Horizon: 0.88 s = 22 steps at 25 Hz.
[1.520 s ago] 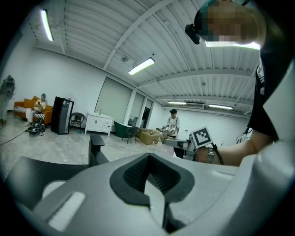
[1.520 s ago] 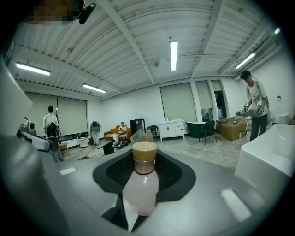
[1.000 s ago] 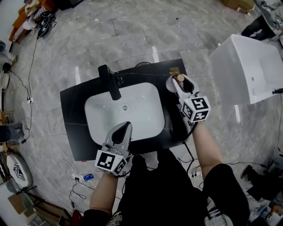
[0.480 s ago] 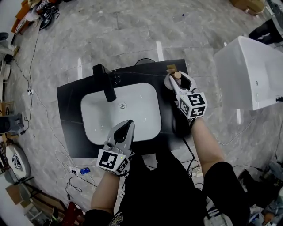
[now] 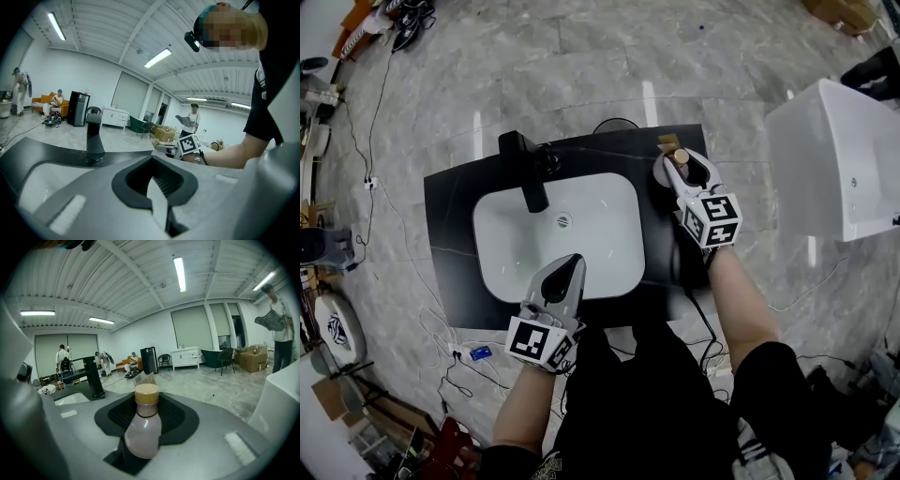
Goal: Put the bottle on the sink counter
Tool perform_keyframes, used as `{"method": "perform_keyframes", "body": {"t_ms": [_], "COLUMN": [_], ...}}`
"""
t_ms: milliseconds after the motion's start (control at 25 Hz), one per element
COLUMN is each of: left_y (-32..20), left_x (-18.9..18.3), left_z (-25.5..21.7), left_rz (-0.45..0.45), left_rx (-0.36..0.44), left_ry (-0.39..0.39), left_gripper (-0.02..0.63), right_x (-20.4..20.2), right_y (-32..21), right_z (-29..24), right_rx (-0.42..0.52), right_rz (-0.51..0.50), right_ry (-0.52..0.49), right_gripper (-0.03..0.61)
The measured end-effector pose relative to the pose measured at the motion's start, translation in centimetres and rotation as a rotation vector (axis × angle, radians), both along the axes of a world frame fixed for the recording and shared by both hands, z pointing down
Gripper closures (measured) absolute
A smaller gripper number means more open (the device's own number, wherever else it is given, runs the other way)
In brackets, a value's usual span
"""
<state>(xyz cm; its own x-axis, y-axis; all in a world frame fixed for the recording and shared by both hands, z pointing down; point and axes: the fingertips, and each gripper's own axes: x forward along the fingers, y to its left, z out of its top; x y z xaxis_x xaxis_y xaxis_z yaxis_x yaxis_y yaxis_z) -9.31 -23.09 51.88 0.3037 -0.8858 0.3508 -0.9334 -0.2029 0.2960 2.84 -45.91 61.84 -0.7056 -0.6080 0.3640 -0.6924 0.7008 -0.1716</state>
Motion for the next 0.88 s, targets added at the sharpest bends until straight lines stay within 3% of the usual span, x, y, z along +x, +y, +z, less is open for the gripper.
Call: {"method": "perform_keyframes", "body": {"t_ms": [880], "left_y": [0.44], "left_x": [0.71], "left_z": [0.45], "left_rz": [-0.012], "left_rx": [-0.008], "left_ry": [-0.001], "left_gripper": [0.614], "right_x": [-0.25], "right_y": [0.67], "right_z": [0.14], "right_rx": [0.046], "right_rz": [-0.037], "right_ry": [0.016], "right_gripper": [0.413]}}
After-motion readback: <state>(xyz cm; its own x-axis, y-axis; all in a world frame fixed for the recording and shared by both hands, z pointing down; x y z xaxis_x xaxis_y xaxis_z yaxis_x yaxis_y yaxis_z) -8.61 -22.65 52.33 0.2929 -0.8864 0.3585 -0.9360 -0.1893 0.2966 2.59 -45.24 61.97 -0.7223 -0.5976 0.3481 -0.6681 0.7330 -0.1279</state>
